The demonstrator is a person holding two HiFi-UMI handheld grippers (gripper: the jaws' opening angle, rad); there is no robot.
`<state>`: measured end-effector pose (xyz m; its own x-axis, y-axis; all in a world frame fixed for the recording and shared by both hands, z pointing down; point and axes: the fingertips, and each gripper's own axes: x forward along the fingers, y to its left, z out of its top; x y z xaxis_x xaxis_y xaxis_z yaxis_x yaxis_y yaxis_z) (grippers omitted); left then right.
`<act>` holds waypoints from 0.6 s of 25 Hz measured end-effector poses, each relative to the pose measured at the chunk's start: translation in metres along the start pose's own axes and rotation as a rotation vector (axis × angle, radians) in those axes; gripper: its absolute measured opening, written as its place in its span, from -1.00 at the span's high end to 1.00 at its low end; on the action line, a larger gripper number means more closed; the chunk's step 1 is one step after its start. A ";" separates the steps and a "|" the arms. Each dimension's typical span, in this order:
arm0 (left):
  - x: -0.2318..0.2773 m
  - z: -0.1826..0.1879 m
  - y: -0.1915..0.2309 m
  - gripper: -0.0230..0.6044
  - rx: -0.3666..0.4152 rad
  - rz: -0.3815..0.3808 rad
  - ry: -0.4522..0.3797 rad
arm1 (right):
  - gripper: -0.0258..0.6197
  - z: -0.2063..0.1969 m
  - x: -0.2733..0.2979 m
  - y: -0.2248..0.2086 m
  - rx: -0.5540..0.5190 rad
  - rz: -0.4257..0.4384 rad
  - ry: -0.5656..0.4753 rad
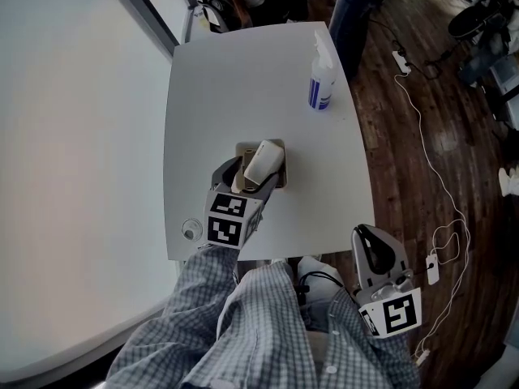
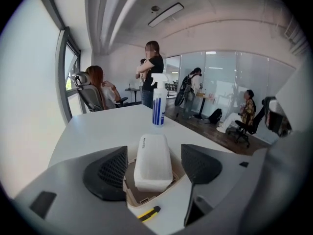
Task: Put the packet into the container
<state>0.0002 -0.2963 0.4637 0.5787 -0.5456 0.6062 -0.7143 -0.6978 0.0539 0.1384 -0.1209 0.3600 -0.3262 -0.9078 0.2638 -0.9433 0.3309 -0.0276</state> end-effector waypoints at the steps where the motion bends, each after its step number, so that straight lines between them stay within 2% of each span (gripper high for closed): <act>1: -0.003 0.004 -0.001 -0.20 -0.025 -0.015 -0.019 | 0.82 0.000 0.000 0.000 -0.003 0.003 -0.002; 3: -0.009 0.012 -0.004 -0.20 -0.062 -0.042 -0.053 | 0.82 0.002 0.002 0.001 -0.009 0.011 -0.008; 5: -0.016 0.020 -0.005 -0.17 -0.065 -0.049 -0.082 | 0.82 0.003 0.004 0.001 -0.013 0.019 -0.016; 15: -0.067 0.063 0.015 0.65 -0.047 0.061 -0.262 | 0.82 0.019 0.018 0.002 -0.026 0.052 -0.056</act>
<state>-0.0251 -0.2994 0.3741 0.6116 -0.6918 0.3838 -0.7650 -0.6409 0.0639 0.1300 -0.1412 0.3466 -0.3788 -0.9017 0.2087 -0.9231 0.3844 -0.0145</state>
